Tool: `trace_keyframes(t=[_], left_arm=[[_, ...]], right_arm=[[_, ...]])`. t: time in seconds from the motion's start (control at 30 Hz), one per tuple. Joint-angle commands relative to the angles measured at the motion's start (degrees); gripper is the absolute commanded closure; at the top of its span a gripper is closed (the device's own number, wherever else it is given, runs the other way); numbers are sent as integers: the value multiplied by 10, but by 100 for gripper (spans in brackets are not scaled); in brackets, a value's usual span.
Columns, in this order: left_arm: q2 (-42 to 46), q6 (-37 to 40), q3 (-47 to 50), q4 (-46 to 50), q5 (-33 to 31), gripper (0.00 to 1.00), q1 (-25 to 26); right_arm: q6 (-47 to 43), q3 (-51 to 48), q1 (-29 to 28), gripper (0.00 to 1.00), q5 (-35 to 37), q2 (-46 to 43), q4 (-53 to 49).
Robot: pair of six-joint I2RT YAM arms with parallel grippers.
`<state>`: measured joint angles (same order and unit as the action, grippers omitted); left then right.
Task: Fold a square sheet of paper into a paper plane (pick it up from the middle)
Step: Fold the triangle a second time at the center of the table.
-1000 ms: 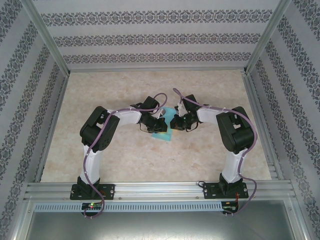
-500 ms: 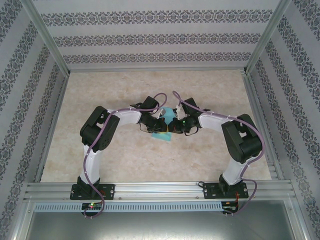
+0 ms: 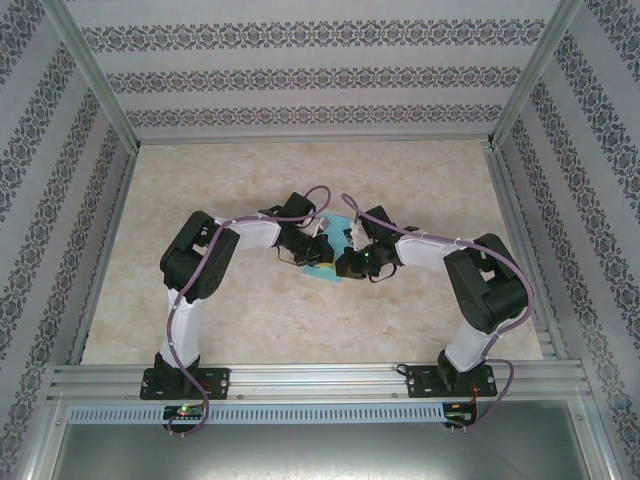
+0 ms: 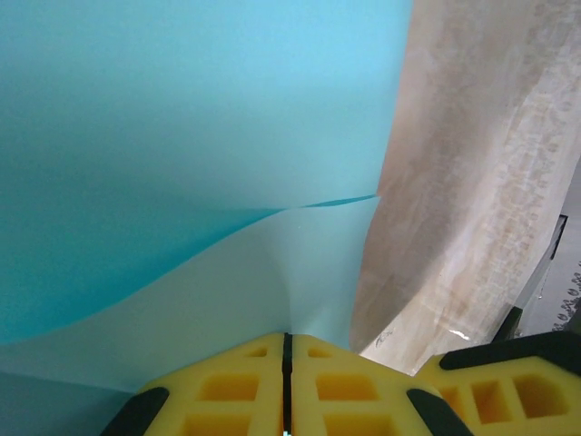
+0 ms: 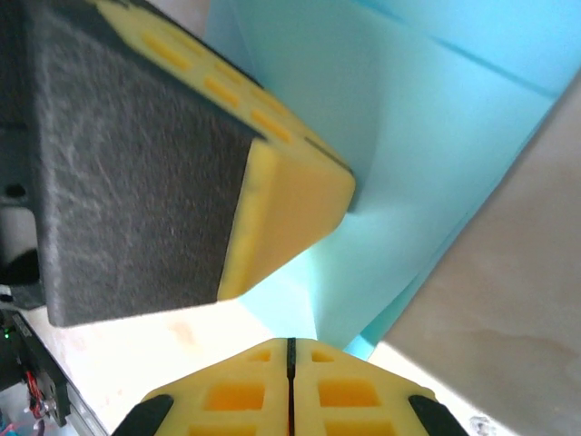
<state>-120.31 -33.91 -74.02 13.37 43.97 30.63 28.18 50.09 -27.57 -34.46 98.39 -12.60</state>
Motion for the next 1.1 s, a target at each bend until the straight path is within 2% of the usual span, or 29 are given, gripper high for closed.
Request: trace_keyframes(t=[0.0,0.7,1.07], left_arm=[[-29,-10,15,8,-28,89,-6],[-25,-14,27,3,-34,89,-10],[-26,-21,26,-2,-41,89,-13]], right_arm=[[2,-5,-9,93,-18,-11,2],[-11,-9,-3,93,32,19,1],[-2,-23,-2,93,21,26,14]])
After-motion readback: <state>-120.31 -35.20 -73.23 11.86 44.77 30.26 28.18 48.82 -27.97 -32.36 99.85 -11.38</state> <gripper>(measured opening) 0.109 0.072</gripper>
